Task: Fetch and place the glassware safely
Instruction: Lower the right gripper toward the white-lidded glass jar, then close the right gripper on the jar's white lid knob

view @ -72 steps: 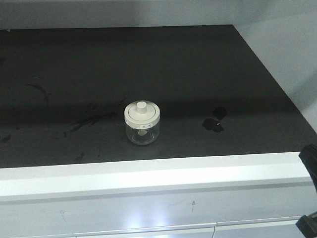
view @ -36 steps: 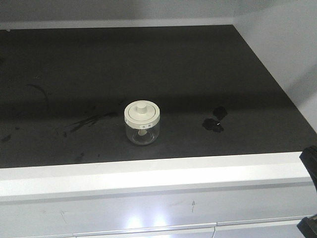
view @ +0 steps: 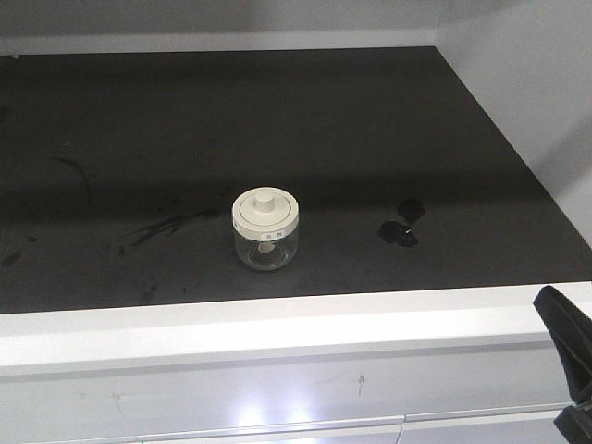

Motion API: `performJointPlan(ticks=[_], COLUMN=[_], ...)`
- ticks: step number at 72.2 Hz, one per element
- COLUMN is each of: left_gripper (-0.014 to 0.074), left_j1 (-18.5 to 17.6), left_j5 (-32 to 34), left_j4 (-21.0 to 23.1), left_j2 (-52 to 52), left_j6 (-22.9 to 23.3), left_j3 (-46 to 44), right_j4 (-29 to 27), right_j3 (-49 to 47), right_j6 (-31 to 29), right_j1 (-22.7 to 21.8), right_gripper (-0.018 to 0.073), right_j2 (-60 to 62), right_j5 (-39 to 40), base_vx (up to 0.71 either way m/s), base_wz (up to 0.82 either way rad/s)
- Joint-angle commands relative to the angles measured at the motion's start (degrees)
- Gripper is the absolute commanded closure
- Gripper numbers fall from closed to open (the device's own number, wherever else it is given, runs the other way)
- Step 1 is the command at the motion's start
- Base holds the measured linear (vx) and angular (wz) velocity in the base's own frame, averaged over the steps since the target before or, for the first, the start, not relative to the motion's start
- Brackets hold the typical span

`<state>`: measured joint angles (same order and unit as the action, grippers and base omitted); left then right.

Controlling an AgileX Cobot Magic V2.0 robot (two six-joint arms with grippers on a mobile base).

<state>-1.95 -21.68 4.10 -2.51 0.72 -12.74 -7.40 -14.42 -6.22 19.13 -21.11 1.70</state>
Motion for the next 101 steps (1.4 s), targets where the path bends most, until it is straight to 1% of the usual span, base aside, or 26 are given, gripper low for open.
performJointPlan(ticks=[1,9,18,27,32,39,46,57,64,86,92,101], left_gripper=[0.0603,0.0603,0.0603,0.0603,0.0603,0.0603,0.0603,0.0603,0.0603,0.0603,0.0603,0.0603], left_j1=[-0.07,-0.07,-0.07,-0.07,-0.07,-0.07,-0.07,-0.07,-0.07,-0.07,-0.07,-0.07], left_j5=[4.13,4.13,4.13,4.13,4.13,4.13,4.13,4.13,4.13,4.13,4.13,4.07], left_j4=[0.56,0.56,0.56,0.56,0.56,0.56,0.56,0.56,0.56,0.56,0.56,0.56], left_j2=[-0.69,-0.69,-0.69,-0.69,-0.69,-0.69,-0.69,-0.69,-0.69,-0.69,-0.69,-0.69], left_j6=[0.41,0.41,0.41,0.41,0.41,0.41,0.41,0.41,0.41,0.41,0.41,0.41], left_j3=[-1.31,-1.31,-1.31,-1.31,-1.31,-1.31,-1.31,-1.31,-1.31,-1.31,-1.31,-1.31], right_j4=[0.27,0.34,0.34,0.59,1.4,1.89,1.89,2.56,5.01,14.7,19.23,26.12], right_j3=[-1.75,-3.3,-8.12,-13.17,-15.49,-18.34,-21.79,-28.03,-32.67,-42.94,-44.57,-45.87], right_j6=[-0.35,-0.35,-0.35,-0.64,-0.87,-0.57,1.35,5.74,6.22,15.57,19.29,25.22], right_j1=[-0.07,-0.01,0.03,3.62,6.48,9.15,10.46,11.34,12.04,12.04,12.04,12.04], right_gripper=[0.0067,0.0059,0.0059,0.006,0.006,0.006,0.006,0.006,0.006,0.006,0.006,0.006], right_j2=[-1.76,-5.74,-13.35,-21.04,-26.19,-33.51,-41.32,-51.59,-56.39,-67.41,-69.61,-72.56], right_j5=[6.46,8.47,8.53,10.25,14.31,20.26,23.54,25.19,25.2,25.28,26.13,29.87], base_vx=[0.0,0.0,0.0,0.0,0.0,0.0,0.0,0.0,0.0,0.0,0.0,0.0], base_wz=[0.0,0.0,0.0,0.0,0.0,0.0,0.0,0.0,0.0,0.0,0.0,0.0])
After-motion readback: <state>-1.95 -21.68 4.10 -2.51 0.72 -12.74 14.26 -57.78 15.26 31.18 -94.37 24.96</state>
